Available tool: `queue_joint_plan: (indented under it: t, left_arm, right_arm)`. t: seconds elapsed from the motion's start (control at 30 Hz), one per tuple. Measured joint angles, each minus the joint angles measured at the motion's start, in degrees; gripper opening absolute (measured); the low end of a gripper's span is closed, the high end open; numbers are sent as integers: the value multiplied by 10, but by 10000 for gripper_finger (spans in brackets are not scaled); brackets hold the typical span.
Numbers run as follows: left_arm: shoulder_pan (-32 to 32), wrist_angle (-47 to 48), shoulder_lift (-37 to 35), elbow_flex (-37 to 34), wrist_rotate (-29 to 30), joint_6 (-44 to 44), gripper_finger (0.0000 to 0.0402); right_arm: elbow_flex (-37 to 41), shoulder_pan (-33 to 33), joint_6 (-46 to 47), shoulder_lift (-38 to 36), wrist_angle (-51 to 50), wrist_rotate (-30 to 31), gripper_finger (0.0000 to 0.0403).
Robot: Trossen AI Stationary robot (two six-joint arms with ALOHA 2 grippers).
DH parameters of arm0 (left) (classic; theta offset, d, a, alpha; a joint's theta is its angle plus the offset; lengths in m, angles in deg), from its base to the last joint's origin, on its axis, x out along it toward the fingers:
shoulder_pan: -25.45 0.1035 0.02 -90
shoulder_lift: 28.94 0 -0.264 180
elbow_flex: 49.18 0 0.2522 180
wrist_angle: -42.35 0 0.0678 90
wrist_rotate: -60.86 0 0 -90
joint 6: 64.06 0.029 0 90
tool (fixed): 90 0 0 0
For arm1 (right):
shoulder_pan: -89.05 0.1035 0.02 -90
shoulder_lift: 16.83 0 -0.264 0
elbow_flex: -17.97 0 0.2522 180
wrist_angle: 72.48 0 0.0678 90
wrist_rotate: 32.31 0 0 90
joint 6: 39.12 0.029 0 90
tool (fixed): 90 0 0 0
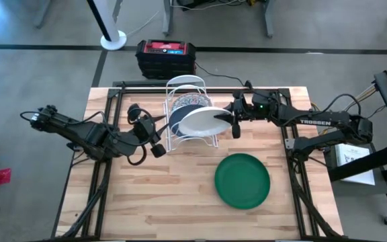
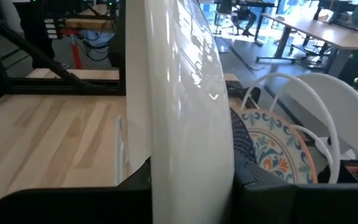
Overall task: Sort dishes
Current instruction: Put the white plate into the dish rack
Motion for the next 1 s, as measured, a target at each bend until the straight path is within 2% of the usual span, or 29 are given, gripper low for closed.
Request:
queue_joint_plan:
  t: [0.43,0.77,1.0]
  left_arm:
    - [0,0,0,0,0,0,116]
    - [0,0,0,0,0,0,116]
    - [0,0,0,0,0,-2,116]
  right_arm:
    - [19,10,3,0,5,41,55]
    - [25,14,3,3,5,44,55]
    - [26,19,6,55,18,44,55]
